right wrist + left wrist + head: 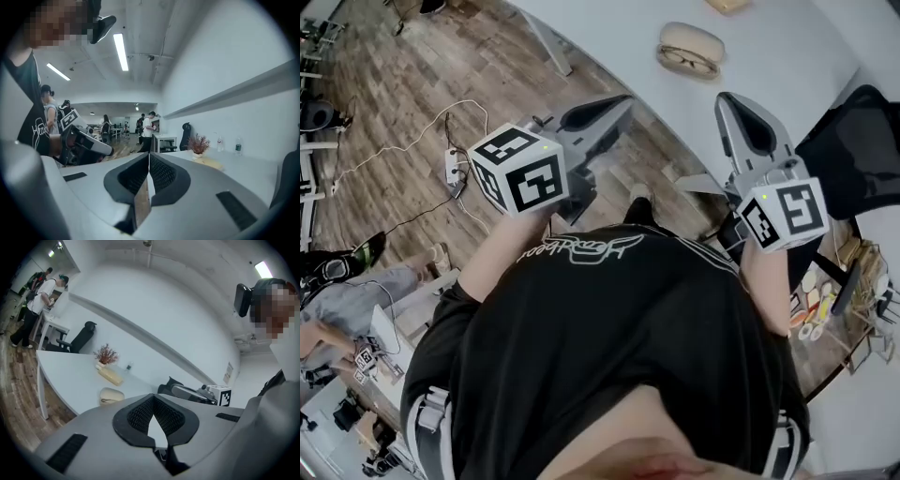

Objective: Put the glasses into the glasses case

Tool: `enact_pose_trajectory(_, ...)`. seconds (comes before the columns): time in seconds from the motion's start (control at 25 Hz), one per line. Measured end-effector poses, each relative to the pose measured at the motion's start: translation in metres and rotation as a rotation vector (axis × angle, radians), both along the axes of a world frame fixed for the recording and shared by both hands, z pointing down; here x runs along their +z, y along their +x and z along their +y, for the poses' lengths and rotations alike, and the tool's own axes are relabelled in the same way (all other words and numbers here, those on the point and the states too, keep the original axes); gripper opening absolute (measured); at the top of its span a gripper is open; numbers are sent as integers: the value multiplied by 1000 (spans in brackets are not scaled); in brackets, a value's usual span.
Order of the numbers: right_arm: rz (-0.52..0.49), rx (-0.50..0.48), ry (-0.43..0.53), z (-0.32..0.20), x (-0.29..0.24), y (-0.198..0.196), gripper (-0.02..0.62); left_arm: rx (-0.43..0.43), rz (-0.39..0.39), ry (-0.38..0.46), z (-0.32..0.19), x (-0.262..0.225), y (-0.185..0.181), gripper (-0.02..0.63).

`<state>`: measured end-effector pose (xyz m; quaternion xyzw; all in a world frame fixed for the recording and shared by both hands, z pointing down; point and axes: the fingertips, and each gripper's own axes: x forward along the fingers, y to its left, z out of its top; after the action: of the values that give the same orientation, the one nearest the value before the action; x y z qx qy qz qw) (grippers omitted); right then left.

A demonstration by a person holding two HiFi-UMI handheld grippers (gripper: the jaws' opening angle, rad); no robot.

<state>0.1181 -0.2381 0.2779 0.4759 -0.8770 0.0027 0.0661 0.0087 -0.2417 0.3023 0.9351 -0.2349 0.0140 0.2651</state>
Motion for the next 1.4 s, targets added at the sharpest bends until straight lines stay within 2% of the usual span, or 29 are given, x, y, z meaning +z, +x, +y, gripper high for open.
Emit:
enact_pose_trajectory(0.4, -9, 33, 23, 106, -17, -31, 9, 115, 16, 110, 89, -28, -11, 6)
enact_pose_trajectory(0.68, -78, 51, 1, 161, -7, -36, 9, 154, -2, 138, 135, -22, -15, 6)
enact_pose_trajectory(1.16, -136, 76, -47, 204, 12, -45, 9, 153, -19, 126, 172, -7, -38, 6)
enact_pose_trajectory(1.4, -103, 89, -85, 215, 26, -51, 9, 160, -15, 111, 181, 0, -43, 6)
